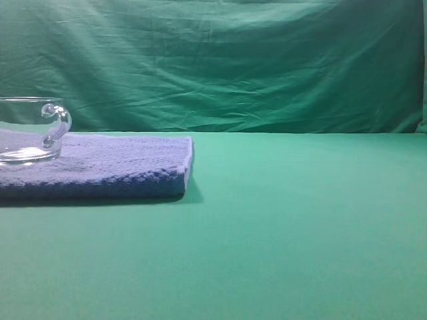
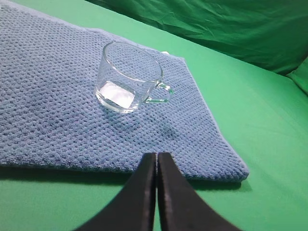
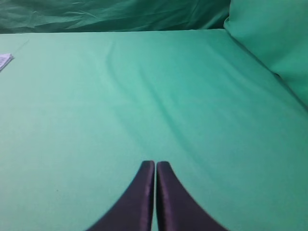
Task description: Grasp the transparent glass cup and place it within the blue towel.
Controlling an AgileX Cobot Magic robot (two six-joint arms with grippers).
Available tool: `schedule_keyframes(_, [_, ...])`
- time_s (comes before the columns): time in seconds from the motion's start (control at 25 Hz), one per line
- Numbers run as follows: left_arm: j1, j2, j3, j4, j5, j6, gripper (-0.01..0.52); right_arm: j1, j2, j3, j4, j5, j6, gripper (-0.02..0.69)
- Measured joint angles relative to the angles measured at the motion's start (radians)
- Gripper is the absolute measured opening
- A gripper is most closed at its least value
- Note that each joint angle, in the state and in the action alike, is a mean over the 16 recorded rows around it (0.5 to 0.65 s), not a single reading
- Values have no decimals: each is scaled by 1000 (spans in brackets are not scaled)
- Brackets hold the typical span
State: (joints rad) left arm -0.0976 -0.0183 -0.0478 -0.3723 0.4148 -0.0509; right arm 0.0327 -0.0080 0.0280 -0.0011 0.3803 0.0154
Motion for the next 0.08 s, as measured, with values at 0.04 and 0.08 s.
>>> schedule_keyframes(0.04, [0, 0, 0, 0, 0, 0, 0, 0, 0, 0, 0, 0, 0, 0])
schedule_keyframes(0.08, [0, 0, 0, 0, 0, 0, 0, 0, 0, 0, 0, 0, 0, 0])
